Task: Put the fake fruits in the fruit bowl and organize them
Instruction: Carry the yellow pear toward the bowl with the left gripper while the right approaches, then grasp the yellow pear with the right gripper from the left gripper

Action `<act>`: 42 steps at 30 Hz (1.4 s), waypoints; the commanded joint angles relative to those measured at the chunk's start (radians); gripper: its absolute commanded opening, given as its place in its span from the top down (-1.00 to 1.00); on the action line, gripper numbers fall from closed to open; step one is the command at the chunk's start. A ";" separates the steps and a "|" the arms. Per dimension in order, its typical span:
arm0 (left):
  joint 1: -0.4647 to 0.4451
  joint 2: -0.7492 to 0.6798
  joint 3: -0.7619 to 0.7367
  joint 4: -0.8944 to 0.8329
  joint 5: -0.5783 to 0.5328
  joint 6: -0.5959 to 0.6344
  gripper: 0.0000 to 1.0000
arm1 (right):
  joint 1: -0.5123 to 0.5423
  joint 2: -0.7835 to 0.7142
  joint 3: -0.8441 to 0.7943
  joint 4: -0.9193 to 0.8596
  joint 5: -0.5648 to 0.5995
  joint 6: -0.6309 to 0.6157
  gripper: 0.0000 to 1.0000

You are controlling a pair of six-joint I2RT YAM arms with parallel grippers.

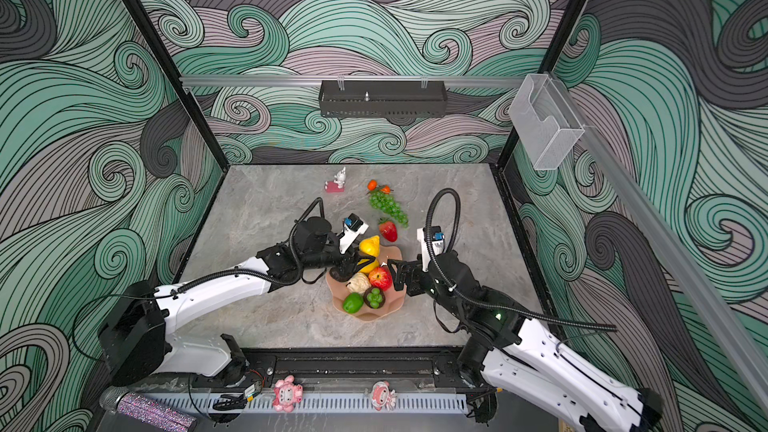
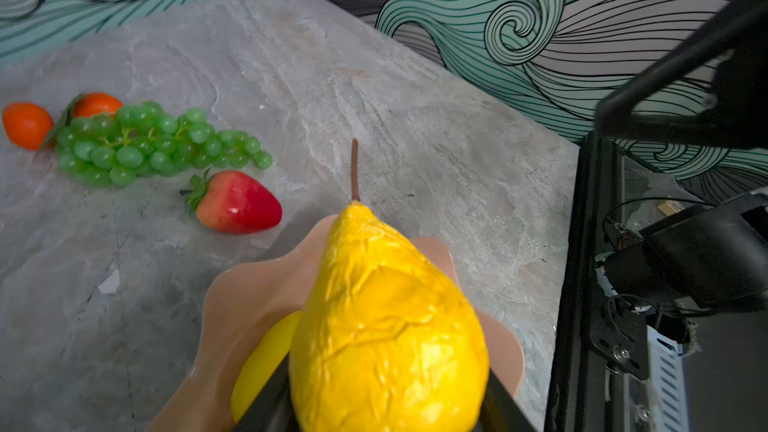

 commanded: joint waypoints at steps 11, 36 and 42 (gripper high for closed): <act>-0.140 -0.064 -0.126 0.263 -0.221 0.201 -0.03 | -0.023 0.072 -0.036 0.205 -0.174 0.142 -0.80; -0.209 -0.113 -0.183 0.315 -0.227 0.259 -0.07 | -0.034 0.196 -0.017 0.249 -0.292 0.135 -0.19; -0.214 -0.107 -0.179 0.312 -0.246 0.263 -0.13 | -0.035 0.205 -0.010 0.246 -0.305 0.118 -0.04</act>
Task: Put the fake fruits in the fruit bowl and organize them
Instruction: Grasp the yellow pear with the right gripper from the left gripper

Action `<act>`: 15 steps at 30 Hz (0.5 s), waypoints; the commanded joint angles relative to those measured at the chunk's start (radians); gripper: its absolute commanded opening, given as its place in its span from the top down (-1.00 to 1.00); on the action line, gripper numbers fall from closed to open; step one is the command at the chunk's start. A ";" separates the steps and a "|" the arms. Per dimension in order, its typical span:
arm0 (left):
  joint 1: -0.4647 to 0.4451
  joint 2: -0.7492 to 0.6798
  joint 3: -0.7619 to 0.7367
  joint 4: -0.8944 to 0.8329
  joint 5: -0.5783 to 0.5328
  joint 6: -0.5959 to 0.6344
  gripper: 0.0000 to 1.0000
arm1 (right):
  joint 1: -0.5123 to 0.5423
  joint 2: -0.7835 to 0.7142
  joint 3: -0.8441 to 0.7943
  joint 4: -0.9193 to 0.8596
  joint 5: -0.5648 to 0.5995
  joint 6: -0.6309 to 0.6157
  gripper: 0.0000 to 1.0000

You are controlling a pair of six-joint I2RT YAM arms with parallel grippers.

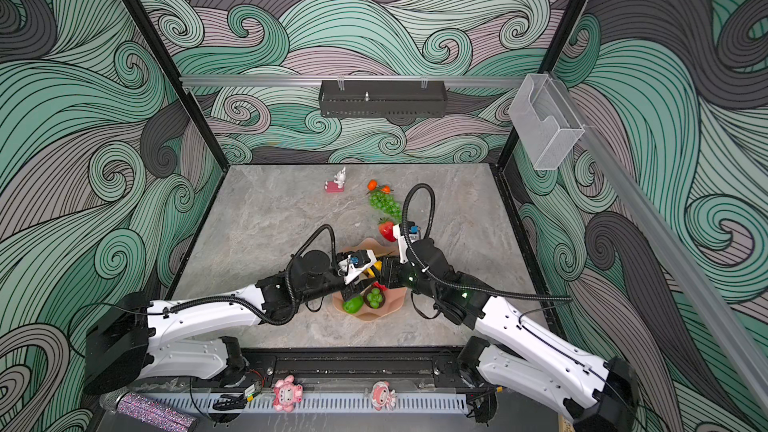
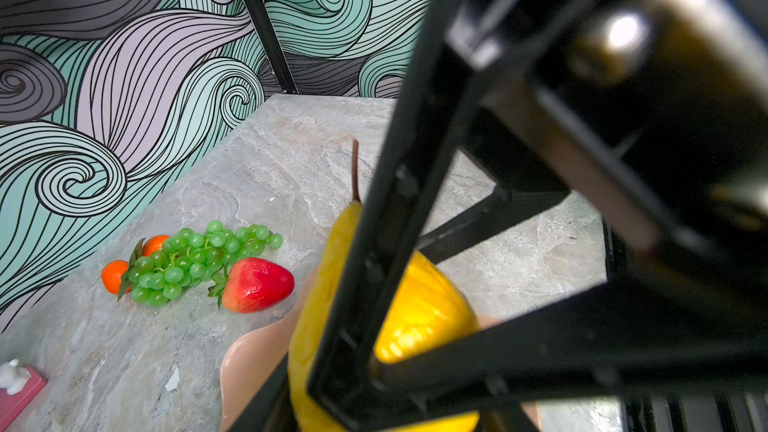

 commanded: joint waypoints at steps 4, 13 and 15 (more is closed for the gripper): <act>-0.016 -0.013 0.003 0.052 -0.057 0.009 -0.37 | 0.003 0.011 0.027 0.017 -0.046 -0.025 0.04; -0.016 -0.073 -0.041 0.048 -0.125 -0.040 -0.65 | 0.002 0.029 0.068 -0.054 0.039 -0.120 0.08; -0.016 -0.107 -0.074 0.045 -0.171 -0.063 -0.67 | -0.001 0.040 0.083 -0.066 0.073 -0.160 0.06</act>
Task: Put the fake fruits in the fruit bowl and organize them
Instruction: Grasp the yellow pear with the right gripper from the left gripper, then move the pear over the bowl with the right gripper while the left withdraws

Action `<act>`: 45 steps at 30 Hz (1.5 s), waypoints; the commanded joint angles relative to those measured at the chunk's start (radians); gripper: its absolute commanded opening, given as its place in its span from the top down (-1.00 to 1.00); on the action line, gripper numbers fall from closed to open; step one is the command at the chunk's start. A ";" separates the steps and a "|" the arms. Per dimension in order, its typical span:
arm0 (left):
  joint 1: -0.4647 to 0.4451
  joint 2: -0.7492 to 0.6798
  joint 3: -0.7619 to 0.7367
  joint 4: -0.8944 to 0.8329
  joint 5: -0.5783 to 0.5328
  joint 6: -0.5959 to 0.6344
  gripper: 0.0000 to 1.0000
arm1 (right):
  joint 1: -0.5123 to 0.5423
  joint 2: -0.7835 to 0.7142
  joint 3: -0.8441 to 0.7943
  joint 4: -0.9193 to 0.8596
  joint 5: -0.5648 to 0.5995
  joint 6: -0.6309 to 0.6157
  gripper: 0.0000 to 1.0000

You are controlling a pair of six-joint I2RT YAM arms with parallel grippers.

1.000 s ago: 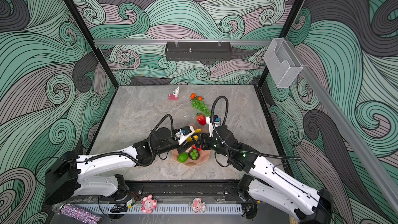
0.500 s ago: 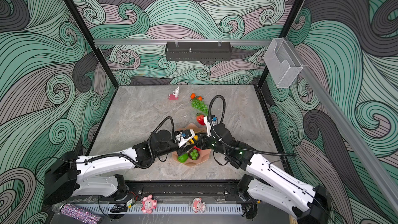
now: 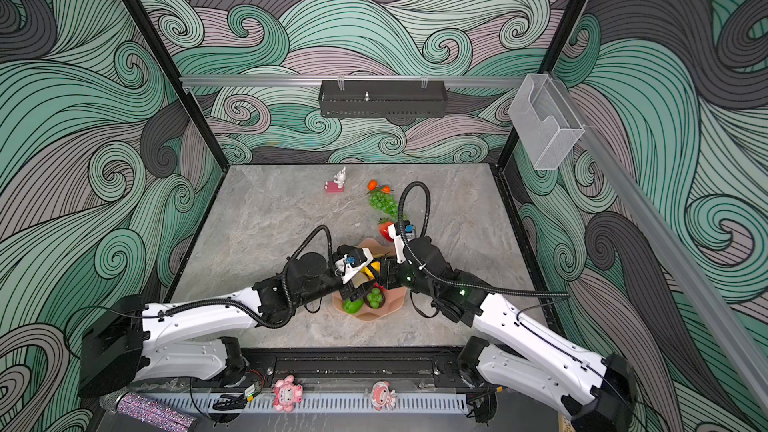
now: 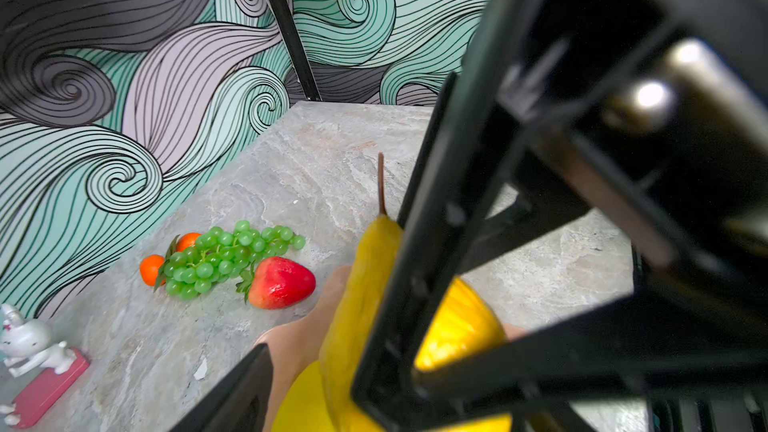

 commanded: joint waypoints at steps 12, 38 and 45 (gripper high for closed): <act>0.072 -0.335 -0.142 -0.253 -0.454 -0.343 -0.97 | -0.026 0.189 0.133 -0.028 0.131 -0.243 0.07; 0.357 -0.423 -0.225 -0.413 -0.515 -0.624 -0.97 | 0.192 0.428 0.229 -0.076 0.192 -0.283 0.13; 0.363 -0.442 -0.244 -0.416 -0.516 -0.623 -0.97 | 0.194 0.349 0.172 -0.136 0.241 -0.261 0.12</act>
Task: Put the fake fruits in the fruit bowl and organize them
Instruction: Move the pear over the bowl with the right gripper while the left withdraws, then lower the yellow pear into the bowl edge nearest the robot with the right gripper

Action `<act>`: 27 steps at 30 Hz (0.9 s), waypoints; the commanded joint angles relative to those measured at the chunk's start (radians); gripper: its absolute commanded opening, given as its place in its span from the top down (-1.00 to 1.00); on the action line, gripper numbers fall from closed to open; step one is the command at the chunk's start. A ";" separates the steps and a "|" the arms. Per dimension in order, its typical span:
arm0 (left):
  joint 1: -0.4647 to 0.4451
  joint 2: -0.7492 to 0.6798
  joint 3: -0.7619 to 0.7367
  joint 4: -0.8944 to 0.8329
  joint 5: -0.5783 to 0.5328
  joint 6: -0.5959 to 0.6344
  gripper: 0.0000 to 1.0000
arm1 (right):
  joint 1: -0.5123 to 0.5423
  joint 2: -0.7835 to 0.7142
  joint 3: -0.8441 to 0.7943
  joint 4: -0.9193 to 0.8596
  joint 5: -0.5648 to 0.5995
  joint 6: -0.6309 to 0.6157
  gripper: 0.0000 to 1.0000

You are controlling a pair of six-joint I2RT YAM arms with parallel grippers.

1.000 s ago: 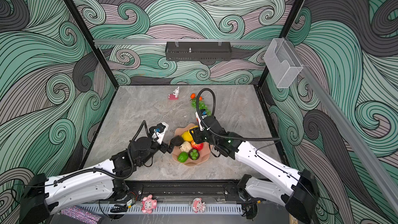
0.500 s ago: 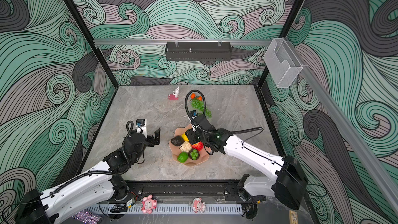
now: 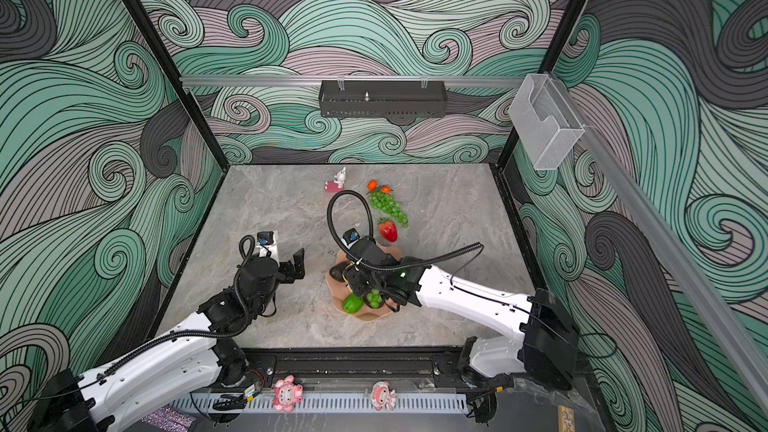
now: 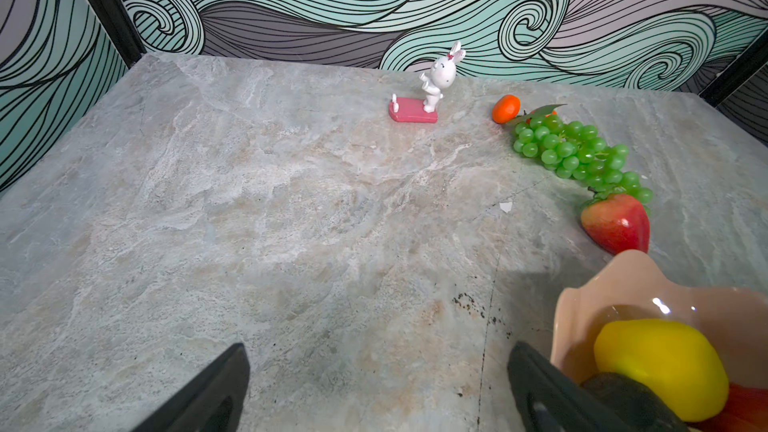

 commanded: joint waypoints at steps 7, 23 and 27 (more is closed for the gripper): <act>0.014 0.004 -0.002 -0.003 -0.004 -0.014 -0.97 | -0.015 -0.174 -0.113 -0.134 0.120 0.033 0.06; 0.019 0.027 -0.001 0.004 0.007 -0.020 -0.97 | -0.091 -0.216 -0.258 -0.136 0.091 0.092 0.06; 0.021 0.035 0.001 0.006 0.011 -0.020 -0.97 | -0.089 -0.212 -0.274 -0.124 0.089 0.103 0.06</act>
